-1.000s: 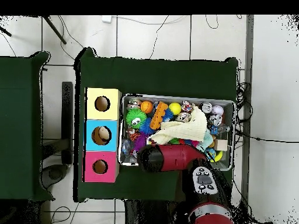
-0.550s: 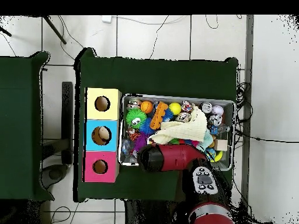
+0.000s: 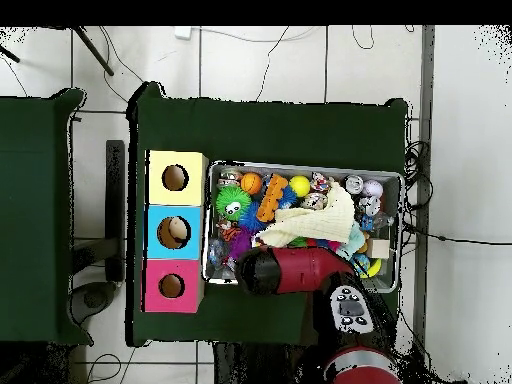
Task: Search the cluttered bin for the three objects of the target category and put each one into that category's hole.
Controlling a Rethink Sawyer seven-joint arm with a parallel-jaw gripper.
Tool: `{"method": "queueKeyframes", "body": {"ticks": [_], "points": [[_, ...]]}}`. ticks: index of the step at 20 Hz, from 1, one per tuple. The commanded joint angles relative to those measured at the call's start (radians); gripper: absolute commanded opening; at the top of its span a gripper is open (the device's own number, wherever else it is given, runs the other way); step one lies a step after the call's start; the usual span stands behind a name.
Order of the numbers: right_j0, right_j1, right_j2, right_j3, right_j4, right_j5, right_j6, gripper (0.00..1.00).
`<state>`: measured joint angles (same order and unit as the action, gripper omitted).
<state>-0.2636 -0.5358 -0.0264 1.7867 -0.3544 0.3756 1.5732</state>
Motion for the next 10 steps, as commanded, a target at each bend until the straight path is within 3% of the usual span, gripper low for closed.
{"method": "queueKeyframes", "body": {"ticks": [1, 10], "points": [[-0.041, 0.024, 0.069, -0.057, -0.015, -0.039, 0.070, 0.00], [-0.033, -0.019, 0.084, -0.056, 0.017, 0.045, 0.060, 0.00]]}}
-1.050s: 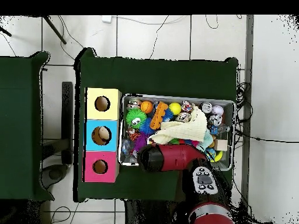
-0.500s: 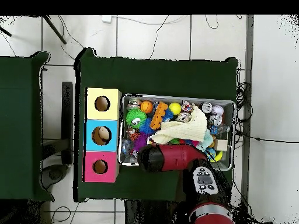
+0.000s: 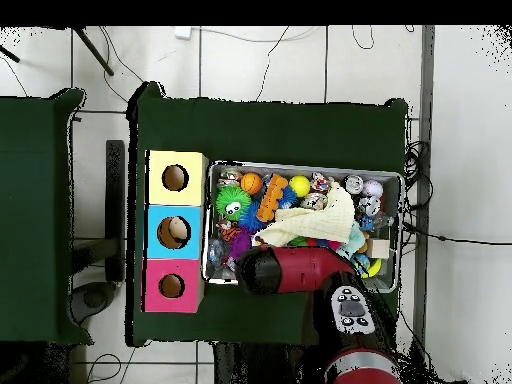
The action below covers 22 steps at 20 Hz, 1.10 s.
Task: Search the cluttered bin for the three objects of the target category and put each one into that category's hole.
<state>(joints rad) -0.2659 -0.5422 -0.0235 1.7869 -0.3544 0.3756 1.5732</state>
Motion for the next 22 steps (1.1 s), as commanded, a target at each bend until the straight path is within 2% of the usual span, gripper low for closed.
{"method": "queueKeyframes", "body": {"ticks": [1, 22], "points": [[-0.033, -0.014, 0.085, -0.056, 0.020, 0.045, 0.060, 0.00], [-0.029, -0.065, 0.120, -0.091, 0.064, 0.186, 0.033, 0.00]]}}
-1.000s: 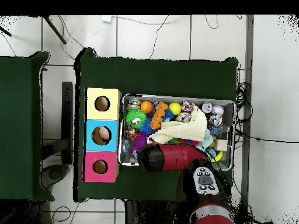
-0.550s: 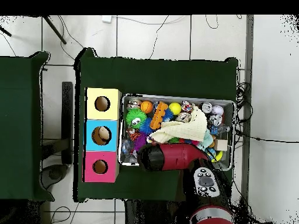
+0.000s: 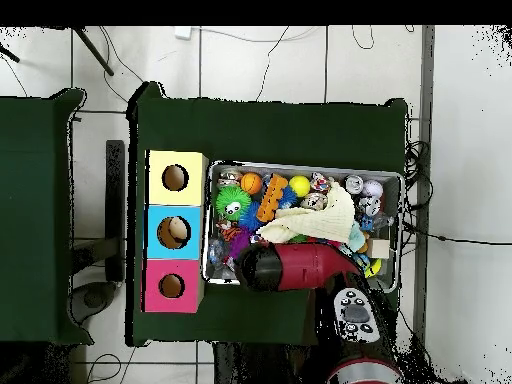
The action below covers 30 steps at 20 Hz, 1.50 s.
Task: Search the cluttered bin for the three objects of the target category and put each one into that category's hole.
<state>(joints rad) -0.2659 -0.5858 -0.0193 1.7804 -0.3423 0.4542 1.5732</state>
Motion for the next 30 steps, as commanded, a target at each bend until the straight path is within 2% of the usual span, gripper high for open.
{"method": "queueKeyframes", "body": {"ticks": [1, 30], "points": [[-0.028, -0.023, 0.116, -0.087, 0.055, 0.114, 0.033, 0.00], [-0.007, -0.083, 0.160, -0.132, 0.141, 0.245, 0.047, 0.00]]}}
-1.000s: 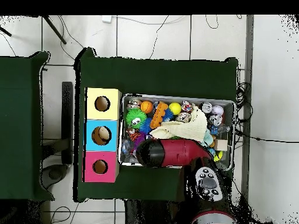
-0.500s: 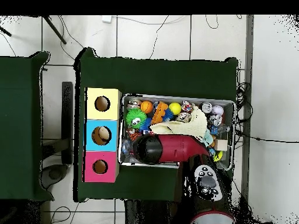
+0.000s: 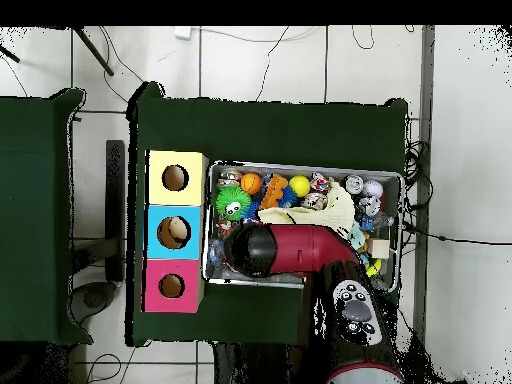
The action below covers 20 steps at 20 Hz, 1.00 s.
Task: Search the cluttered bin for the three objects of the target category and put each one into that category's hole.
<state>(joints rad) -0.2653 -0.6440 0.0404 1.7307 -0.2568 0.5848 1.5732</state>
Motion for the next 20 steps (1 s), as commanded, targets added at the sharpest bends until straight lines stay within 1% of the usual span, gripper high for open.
{"method": "queueKeyframes", "body": {"ticks": [1, 3, 6, 20], "points": [[-0.006, -0.027, 0.101, -0.083, 0.060, 0.121, 0.051, 0.00], [-0.008, -0.035, 0.109, -0.081, 0.065, 0.122, 0.050, 0.00], [-0.002, -0.043, 0.108, -0.092, 0.069, 0.149, 0.049, 0.00], [0.010, -0.077, 0.114, -0.116, 0.092, 0.222, 0.047, 0.00]]}}
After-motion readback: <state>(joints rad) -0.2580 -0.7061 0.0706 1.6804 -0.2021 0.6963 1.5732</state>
